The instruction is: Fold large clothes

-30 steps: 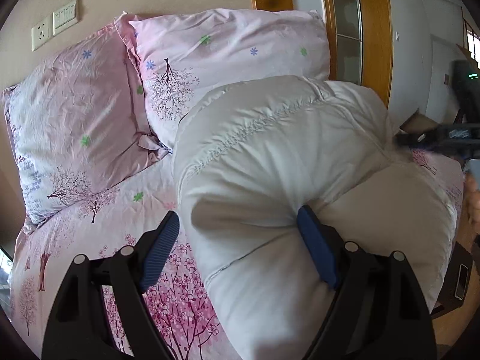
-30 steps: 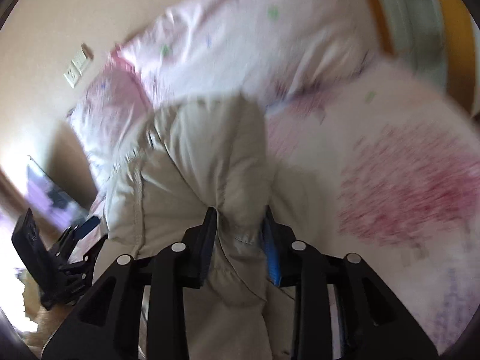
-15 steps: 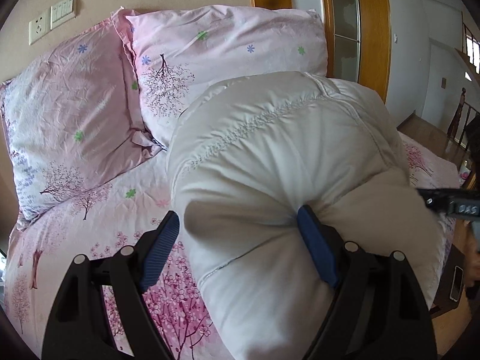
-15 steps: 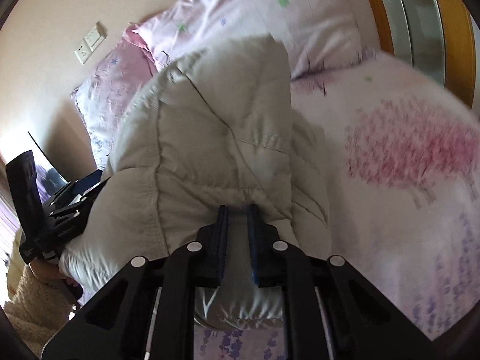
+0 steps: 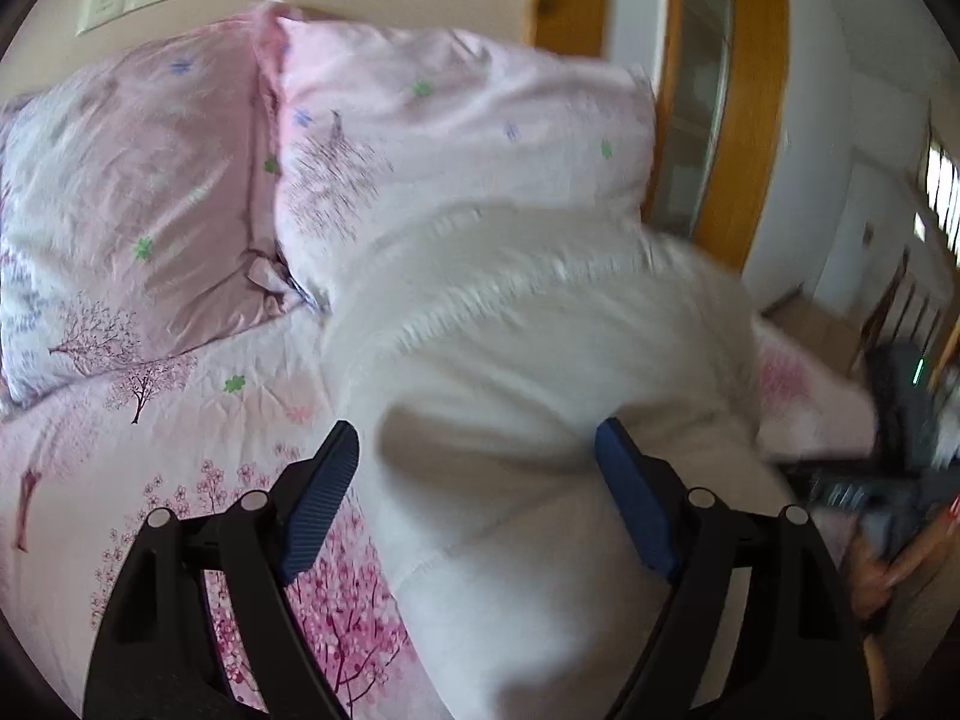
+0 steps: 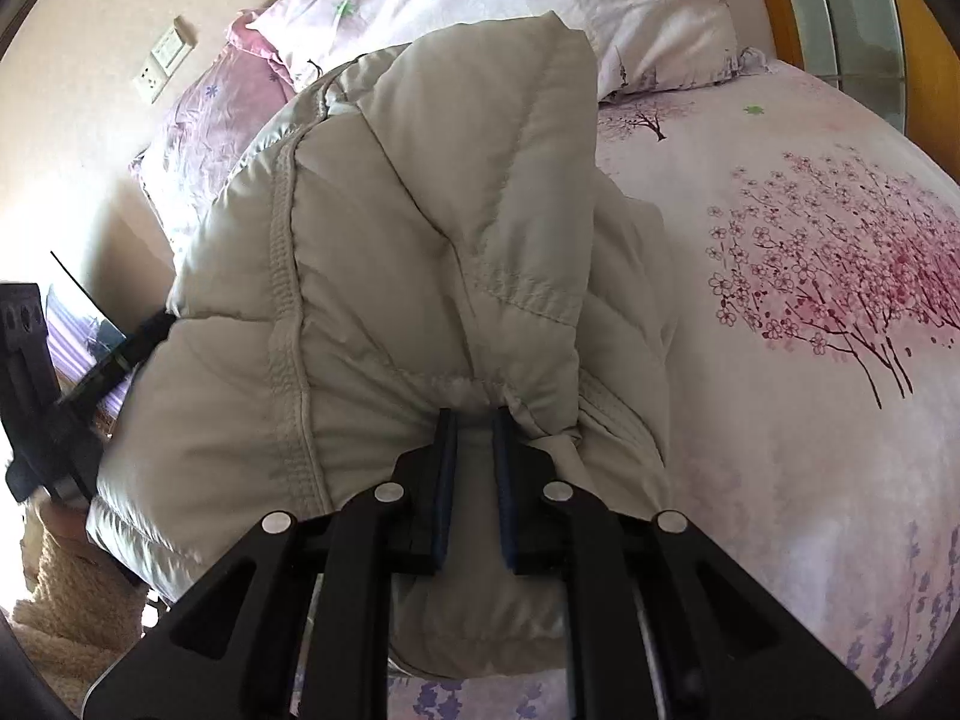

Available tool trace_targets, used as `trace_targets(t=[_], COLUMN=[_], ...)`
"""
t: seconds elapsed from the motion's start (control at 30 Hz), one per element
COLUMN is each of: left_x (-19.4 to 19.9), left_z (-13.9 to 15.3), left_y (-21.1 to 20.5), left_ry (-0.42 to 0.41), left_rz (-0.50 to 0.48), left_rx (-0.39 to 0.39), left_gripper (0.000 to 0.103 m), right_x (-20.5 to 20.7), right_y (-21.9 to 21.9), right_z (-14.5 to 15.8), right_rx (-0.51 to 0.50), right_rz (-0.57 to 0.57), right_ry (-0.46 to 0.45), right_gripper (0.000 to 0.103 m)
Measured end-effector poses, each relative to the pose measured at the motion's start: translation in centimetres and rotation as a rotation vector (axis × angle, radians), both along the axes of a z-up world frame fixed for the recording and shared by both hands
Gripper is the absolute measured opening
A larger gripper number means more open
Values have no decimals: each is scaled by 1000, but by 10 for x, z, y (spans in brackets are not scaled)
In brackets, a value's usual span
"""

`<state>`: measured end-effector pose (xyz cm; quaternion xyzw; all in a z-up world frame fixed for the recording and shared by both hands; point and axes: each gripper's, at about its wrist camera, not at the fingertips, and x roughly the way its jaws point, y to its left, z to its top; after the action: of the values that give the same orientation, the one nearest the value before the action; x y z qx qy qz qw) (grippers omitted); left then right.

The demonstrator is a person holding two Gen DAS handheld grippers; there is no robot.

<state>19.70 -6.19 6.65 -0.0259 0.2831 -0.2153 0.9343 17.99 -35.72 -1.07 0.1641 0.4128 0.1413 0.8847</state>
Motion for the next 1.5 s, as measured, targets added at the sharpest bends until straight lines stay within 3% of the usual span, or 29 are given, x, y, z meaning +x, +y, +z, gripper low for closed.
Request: trace_targets(t=[0.07, 0.17, 0.3, 0.4, 0.5, 0.6, 0.67, 0.83, 1.1, 1.27, 1.37, 1.5], left_x=[5, 20, 23, 28, 32, 33, 33, 38, 43, 39, 38, 39], left_z=[8, 1, -8, -10, -11, -12, -12, -14, -15, -14, -14, -15], left_y=[4, -11, -22, -21, -20, -23, -22, -22, -27, -27, -25, -24], left_ry=[-21, 29, 37, 75, 91, 92, 89, 104, 121, 110, 105, 110], left_rz=[27, 18, 23, 10, 9, 15, 15, 3, 9, 6, 9, 13], left_rx=[5, 125, 192, 184, 189, 198, 198, 173, 175, 212, 219, 207], left_gripper=[84, 84, 84, 84, 84, 84, 84, 85, 85, 85, 85, 85], right_x=[-1, -1, 4, 6, 27, 61, 83, 112, 124, 93, 52, 8], right_y=[0, 2, 7, 1, 5, 11, 11, 2, -1, -4, -7, -3], right_z=[0, 2, 31, 76, 92, 88, 74, 46, 25, 42, 60, 61], right_rx=[0, -9, -97, -66, -112, -131, -153, -100, -96, -77, 22, 21], right_rz=[-2, -6, -15, -54, -65, -57, -58, -31, -21, -47, 3, 56], right_ry=[-3, -1, 28, -111, -137, -78, 17, 172, 241, 142, 47, 20], right_gripper=[10, 10, 12, 19, 22, 22, 22, 21, 21, 23, 24, 36])
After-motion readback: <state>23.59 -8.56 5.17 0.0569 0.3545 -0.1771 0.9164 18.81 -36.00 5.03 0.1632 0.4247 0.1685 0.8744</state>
